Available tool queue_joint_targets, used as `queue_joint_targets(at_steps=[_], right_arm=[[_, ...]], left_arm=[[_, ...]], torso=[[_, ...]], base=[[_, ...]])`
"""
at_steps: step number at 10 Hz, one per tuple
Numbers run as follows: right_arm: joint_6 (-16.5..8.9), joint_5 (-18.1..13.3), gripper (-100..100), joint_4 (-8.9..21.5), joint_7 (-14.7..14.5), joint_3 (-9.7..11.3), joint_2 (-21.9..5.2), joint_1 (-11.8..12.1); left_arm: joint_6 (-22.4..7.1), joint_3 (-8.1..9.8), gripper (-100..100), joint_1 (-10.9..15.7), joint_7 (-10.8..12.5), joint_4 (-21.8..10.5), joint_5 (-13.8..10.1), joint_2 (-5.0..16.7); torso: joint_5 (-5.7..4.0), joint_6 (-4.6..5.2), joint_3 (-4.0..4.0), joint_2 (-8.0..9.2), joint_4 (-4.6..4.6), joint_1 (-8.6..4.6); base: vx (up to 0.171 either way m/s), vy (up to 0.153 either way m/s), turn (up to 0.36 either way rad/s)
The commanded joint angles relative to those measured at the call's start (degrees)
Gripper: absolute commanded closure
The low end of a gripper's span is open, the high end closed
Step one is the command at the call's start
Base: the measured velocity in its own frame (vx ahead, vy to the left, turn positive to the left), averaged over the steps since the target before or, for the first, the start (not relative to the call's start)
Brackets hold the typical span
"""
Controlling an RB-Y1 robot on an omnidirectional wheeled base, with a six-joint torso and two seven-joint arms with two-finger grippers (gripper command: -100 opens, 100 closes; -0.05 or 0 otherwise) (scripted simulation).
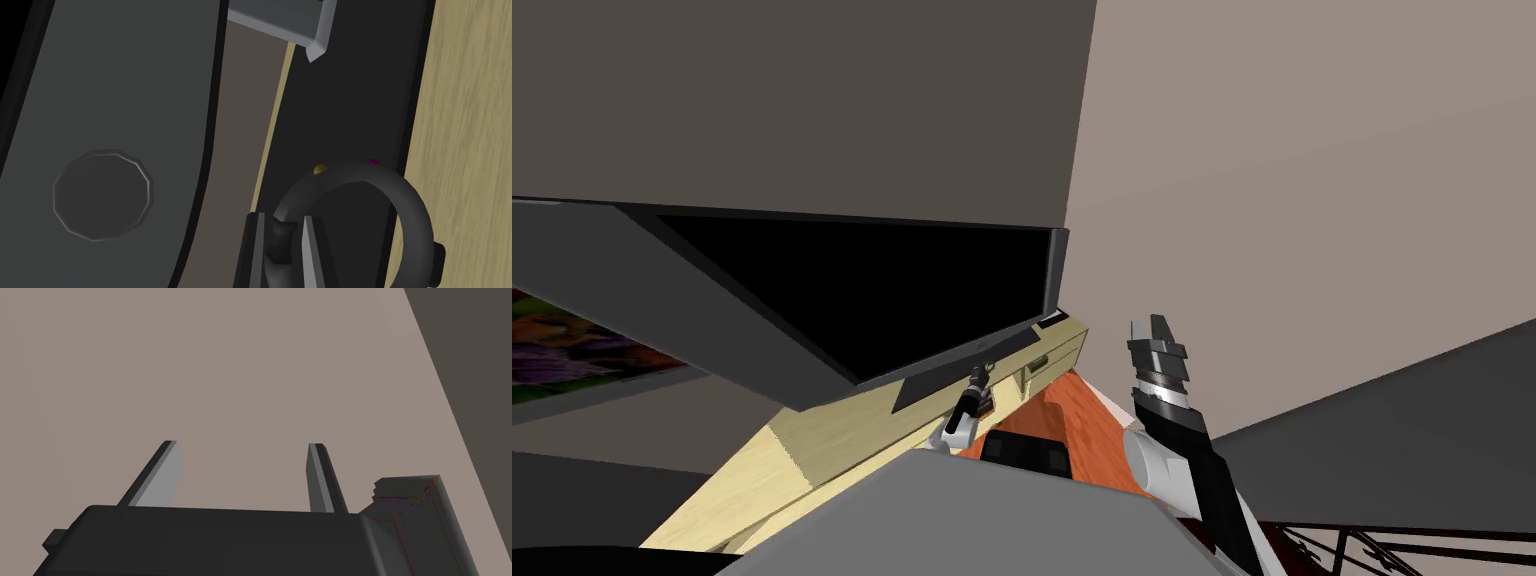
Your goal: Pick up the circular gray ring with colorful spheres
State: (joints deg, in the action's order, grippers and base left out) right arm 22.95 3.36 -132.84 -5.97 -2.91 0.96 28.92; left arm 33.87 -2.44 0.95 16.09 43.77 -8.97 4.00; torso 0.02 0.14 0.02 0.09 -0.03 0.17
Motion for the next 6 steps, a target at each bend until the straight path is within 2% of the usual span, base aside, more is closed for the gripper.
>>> queue_joint_targets(at_steps=[1,4,5,6], right_arm=[[0.0,0.0,0,0.0,0.0,0.0,0.0,0.0],[0.0,0.0,0,0.0,0.0,0.0,0.0,0.0],[0.0,0.0,0,0.0,0.0,0.0,0.0,0.0],[0.0,0.0,0,0.0,0.0,0.0,0.0,0.0]], left_arm=[[1.0,1.27,100,-0.3,-0.3,-0.8,-0.4,-0.4],[0.9,6.67,100,-7.3,-1.9,6.1,-2.2,-2.3],[0.9,7.17,100,-7.8,-1.9,6.1,-2.2,-2.3],[0.8,9.14,100,-10.3,-2.5,8.4,-2.7,-2.9]], torso=[[0.0,0.0,0.0,0.0,0.0,0.0],[-0.01,0.0,0.02,0.01,0.03,-0.01],[-0.01,-0.02,0.05,0.05,0.05,0.02],[0.02,-0.04,0.0,-0.01,0.01,0.05]], base=[[-0.031,0.028,-0.304],[-0.032,0.022,-0.451],[-0.024,0.02,-0.277],[-0.022,0.01,-0.365]])
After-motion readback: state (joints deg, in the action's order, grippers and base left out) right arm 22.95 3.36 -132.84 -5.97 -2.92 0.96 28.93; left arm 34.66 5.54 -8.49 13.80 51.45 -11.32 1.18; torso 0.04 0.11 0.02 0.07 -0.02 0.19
